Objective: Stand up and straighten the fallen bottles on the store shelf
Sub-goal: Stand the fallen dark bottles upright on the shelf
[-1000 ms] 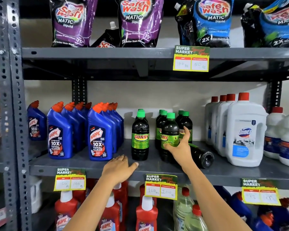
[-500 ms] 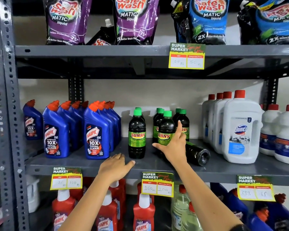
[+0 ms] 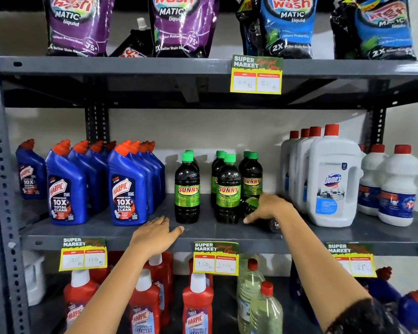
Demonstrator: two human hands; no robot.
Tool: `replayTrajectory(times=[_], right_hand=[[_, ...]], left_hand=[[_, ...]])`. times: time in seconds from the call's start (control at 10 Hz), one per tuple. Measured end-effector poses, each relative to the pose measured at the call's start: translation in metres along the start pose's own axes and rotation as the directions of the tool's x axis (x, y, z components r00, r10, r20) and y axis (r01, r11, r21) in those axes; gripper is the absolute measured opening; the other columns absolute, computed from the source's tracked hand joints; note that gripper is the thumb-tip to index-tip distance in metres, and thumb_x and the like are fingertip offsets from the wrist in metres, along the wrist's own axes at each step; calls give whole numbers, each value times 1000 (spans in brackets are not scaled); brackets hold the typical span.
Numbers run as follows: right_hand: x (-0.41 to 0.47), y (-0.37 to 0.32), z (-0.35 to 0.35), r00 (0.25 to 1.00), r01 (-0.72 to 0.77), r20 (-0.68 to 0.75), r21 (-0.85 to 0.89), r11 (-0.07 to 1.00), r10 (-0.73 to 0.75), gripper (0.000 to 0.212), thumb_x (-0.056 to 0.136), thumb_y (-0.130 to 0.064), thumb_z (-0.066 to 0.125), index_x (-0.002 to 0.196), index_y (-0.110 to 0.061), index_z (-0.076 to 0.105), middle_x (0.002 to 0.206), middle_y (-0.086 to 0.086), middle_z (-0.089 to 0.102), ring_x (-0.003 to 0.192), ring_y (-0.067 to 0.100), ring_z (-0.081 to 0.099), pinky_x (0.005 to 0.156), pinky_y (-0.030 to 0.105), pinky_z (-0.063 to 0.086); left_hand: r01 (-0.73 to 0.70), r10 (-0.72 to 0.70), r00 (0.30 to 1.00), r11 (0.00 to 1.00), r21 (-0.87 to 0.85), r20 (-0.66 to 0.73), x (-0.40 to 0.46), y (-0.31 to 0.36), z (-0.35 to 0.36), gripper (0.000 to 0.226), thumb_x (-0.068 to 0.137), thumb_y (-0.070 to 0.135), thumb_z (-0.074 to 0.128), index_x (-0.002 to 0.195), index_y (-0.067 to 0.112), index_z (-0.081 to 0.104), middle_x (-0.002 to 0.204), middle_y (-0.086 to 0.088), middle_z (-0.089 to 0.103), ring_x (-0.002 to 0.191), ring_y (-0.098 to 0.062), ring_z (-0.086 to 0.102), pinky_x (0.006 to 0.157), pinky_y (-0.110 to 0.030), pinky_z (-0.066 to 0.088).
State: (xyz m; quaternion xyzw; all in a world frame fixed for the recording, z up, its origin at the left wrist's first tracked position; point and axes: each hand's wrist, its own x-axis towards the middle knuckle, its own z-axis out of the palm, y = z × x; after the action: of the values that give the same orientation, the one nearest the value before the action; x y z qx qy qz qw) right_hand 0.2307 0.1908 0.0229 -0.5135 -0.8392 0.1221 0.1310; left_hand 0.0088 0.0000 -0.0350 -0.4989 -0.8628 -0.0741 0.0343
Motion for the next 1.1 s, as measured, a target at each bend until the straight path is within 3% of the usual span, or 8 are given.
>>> replayTrajectory(times=[0.2, 0.3, 0.4, 0.5, 0.7, 0.8, 1.0, 1.1], right_hand=[[-20, 14, 14, 933, 27, -355, 241, 970, 63, 86, 59, -52, 77, 133, -27, 41, 116, 8, 65, 115, 32, 54, 93, 42, 43], [-16, 24, 30, 915, 120, -374, 606, 786, 150, 91, 59, -58, 79, 135, -34, 34, 111, 1, 57, 127, 29, 40, 102, 48, 31], [-5, 32, 34, 939, 224, -331, 799, 558, 98, 87, 58, -38, 88, 129, -24, 39, 118, 1, 62, 118, 24, 54, 98, 43, 45], [1, 35, 27, 959, 227, -283, 798, 558, 16, 81, 64, -22, 87, 131, -17, 41, 123, 8, 61, 112, 23, 58, 95, 38, 48], [1, 25, 32, 944, 121, -300, 700, 704, 136, 120, 49, -45, 91, 142, -29, 18, 142, 13, 36, 127, 33, 44, 105, 55, 36], [-2, 31, 30, 963, 148, -252, 797, 585, 100, 110, 63, -26, 87, 143, -32, 12, 131, 17, 52, 115, 30, 55, 96, 39, 43], [-2, 22, 30, 970, 97, -221, 729, 677, 100, 136, 44, -56, 86, 146, -39, -3, 150, 17, 32, 133, 36, 39, 109, 59, 29], [-4, 24, 27, 979, 100, -185, 801, 590, 86, 121, 66, -30, 82, 148, -35, -7, 131, 16, 57, 114, 30, 55, 108, 49, 34]], left_hand=[[5, -5, 1000, 1000, 0, 5, -1, 1, 0, 78, 93, 62, 17, 152, 12, 14, 162, -6, 11, 149, -19, 14, 120, -34, 15], [5, -5, 1000, 1000, 1, 6, -1, 1, -1, 78, 93, 62, 17, 152, 12, 14, 162, -6, 11, 149, -18, 14, 119, -34, 15], [5, -5, 1000, 1000, 3, 6, -1, 2, -1, 77, 93, 62, 17, 152, 13, 14, 162, -5, 11, 149, -18, 13, 119, -34, 14], [7, -7, 1000, 1000, 1, 10, -2, 3, -2, 77, 93, 62, 18, 152, 13, 14, 162, -5, 10, 149, -18, 13, 119, -34, 15], [11, -11, 1000, 1000, -2, 13, -4, 4, -3, 75, 94, 61, 18, 152, 14, 13, 162, -4, 10, 149, -18, 13, 119, -34, 15], [14, -14, 1000, 1000, -5, 13, -5, 4, -3, 76, 94, 61, 18, 152, 14, 14, 162, -4, 10, 149, -17, 13, 119, -34, 15], [18, -17, 1000, 1000, -7, 18, -6, 6, -4, 76, 94, 62, 18, 152, 13, 13, 162, -4, 9, 149, -16, 12, 119, -33, 13], [16, -16, 1000, 1000, -12, 18, -6, 6, -4, 76, 94, 61, 18, 152, 14, 13, 163, -4, 8, 149, -17, 11, 119, -33, 13]])
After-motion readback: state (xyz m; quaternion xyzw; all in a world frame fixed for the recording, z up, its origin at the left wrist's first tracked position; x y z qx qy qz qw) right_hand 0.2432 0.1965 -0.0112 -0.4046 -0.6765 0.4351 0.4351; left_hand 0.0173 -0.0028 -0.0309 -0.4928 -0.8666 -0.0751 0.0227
